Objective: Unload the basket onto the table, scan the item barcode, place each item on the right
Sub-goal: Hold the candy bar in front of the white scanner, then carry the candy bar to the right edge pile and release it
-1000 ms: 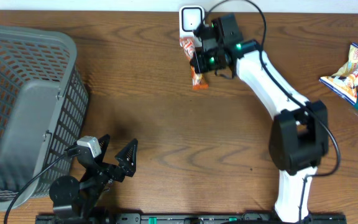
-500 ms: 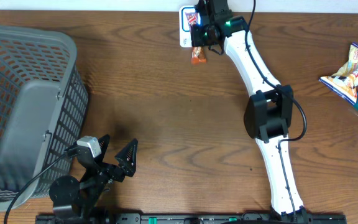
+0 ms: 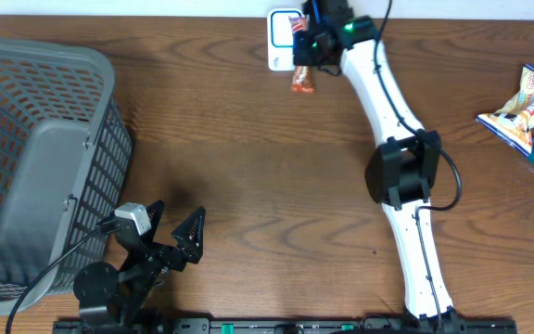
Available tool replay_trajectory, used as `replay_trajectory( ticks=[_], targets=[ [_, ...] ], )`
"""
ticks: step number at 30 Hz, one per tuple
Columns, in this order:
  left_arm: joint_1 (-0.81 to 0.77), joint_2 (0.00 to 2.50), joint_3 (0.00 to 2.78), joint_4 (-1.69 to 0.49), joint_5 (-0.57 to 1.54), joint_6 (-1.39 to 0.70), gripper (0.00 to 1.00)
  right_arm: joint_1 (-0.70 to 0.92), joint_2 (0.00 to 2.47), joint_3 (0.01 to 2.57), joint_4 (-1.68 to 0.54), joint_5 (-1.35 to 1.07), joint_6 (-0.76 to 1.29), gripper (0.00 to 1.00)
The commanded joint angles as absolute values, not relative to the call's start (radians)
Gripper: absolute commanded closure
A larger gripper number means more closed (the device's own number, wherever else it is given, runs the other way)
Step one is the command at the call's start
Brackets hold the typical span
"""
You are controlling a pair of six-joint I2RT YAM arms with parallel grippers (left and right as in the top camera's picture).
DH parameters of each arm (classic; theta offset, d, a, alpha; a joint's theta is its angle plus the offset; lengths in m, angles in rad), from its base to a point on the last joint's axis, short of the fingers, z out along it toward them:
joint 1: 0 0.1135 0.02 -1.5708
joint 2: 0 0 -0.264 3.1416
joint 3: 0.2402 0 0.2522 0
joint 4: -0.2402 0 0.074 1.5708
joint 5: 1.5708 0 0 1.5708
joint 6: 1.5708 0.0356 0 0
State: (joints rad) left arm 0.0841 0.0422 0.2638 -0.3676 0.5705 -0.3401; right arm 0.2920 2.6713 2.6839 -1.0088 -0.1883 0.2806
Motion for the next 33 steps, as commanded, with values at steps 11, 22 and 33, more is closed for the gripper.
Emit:
replay_trajectory(
  ticks=[11, 22, 33],
  targets=[
    [0.088, 0.037, 0.263, -0.366, 0.576, -0.339, 0.02, 0.030, 2.653, 2.780, -1.342, 0.376, 0.263, 0.99],
    [0.088, 0.037, 0.263, -0.366, 0.576, -0.338, 0.02, -0.224, 2.653, 2.581, -1.217, 0.446, 0.231, 0.99],
    [0.088, 0.037, 0.263, -0.366, 0.576, -0.338, 0.02, -0.293, 2.454, 2.585, -1.216, 0.153, 0.232, 0.01]
  ],
)
